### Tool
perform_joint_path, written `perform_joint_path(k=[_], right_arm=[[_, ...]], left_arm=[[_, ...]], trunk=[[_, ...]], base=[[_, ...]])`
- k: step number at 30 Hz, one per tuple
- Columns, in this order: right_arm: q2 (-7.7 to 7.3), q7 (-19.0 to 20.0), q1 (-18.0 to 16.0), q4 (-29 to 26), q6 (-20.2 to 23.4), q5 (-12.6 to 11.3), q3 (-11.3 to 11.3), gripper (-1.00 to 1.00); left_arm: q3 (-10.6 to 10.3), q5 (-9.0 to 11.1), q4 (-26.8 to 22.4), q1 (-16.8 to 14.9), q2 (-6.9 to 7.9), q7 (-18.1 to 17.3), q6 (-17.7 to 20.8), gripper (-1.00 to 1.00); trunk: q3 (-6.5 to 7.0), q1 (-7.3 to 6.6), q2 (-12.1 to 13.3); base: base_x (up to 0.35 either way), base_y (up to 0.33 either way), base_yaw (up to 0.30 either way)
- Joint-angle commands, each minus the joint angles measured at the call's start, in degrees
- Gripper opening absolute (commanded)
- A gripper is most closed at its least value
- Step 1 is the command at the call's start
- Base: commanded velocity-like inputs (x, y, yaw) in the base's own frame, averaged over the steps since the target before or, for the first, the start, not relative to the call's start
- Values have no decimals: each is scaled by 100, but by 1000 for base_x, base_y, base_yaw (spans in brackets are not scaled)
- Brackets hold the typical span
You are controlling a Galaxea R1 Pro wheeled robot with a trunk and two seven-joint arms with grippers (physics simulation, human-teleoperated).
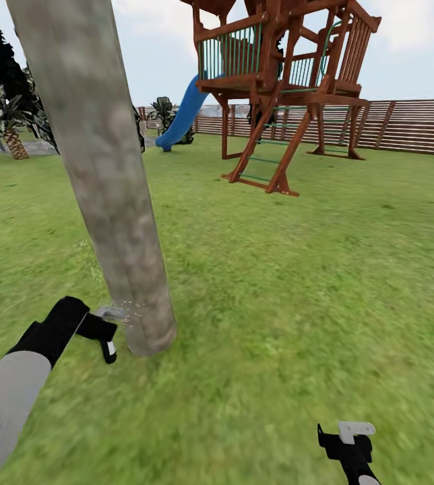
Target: In the garden, pick up the pesticide atomizer on the floor and spray pesticide onto both trees until each tree trunk is fully covered.
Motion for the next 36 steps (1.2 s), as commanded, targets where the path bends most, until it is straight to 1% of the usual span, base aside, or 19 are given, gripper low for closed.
perform_joint_path(k=[1, 3, 6, 7, 10, 12, 14, 15, 16, 17, 19, 20, 21, 22, 23, 25, 31, 34, 36], right_arm=[[0, 0, 0, -1, -1, 0, 0, 100], [2, 0, 0, -2, 0, 0, 0, 100], [2, 0, 0, 2, 1, 0, 0, 100], [2, 0, 0, 1, 1, 0, 0, 100], [0, 0, 0, -2, 2, 0, 0, 100], [0, 0, 0, -1, 2, 0, 0, 100], [0, 0, 0, -2, 2, 0, 0, 100], [0, 0, 0, -2, 1, 0, 0, 100], [0, 0, 0, -2, 1, 0, 0, 100], [0, 0, 0, -2, 0, 0, 0, 100], [0, 0, 0, -2, 1, 0, 0, 100], [0, 0, 0, -2, 1, 0, 0, 100], [0, 0, 0, -2, 0, 0, 0, 100], [0, 0, 0, -1, 1, 0, 0, 100], [0, 0, 0, -2, 1, 0, 0, 100], [0, 0, 0, -2, 1, 0, 0, 100], [0, 0, 0, -1, 2, 0, 0, 100], [0, 0, 0, 3, 2, 0, 0, 100], [0, 0, 0, -1, 2, 0, 0, 100]], left_arm=[[-5, -52, 0, -90, -26, -30, -4, -100], [-20, -68, 10, -180, 38, -44, 0, -100], [-29, -66, 75, -334, 292, -52, -3, -100], [-38, -65, 46, -324, 308, -53, -3, -100], [-32, -50, 14, -375, 237, -54, 105, -100], [-38, -47, -2, -418, 80, -56, 256, -100], [-38, -47, -7, -548, 18, -57, 344, -100], [-132, -47, -3, -725, -55, -60, 541, -100], [-417, -38, -1, -902, -96, -63, 638, -100], [-552, -30, 4, -979, -99, -77, 671, -100], [-622, -33, 19, -1022, -46, -220, 685, -100], [-633, -46, 23, -1030, 21, -325, 684, -100], [-641, -49, 25, -1034, 187, -414, 683, -100], [-645, -50, 26, -1032, 268, -444, 683, -100], [-649, -53, 22, -1026, 289, -453, 683, -100], [-656, -45, 17, -1022, 290, -464, 685, -100], [-671, -33, -6, -1053, 57, -510, 691, -100], [-671, -28, 8, -1379, 7, -510, 699, -100], [-671, -24, 55, -1672, 52, -510, 700, -100]], trunk=[[-1, 0, 0], [-1, 0, 0], [-1, 0, 0], [-1, 0, 0], [-1, 0, 0], [-1, 0, 0], [-1, 0, 0], [-1, 0, 0], [-1, 0, 0], [-1, 0, 0], [-1, 0, 0], [-1, 0, 0], [-1, 0, 0], [-1, 0, 0], [-1, 0, 0], [-1, 0, 0], [-1, 0, 0], [-1, 0, 0], [-1, 0, 0]], base=[[0, 0, 0], [0, 0, 0], [0, 0, 0], [0, 0, 0], [-196, 0, 0], [-92, 0, 0], [-18, 0, 0], [-4, 0, 0], [-1, 0, 0], [0, 0, 0], [0, 0, 0], [0, 0, 0], [0, 0, 0], [0, 0, 0], [0, 0, 0], [-18, 0, 0], [-227, 0, 0], [-12, 0, 0], [-1, 0, 0]])
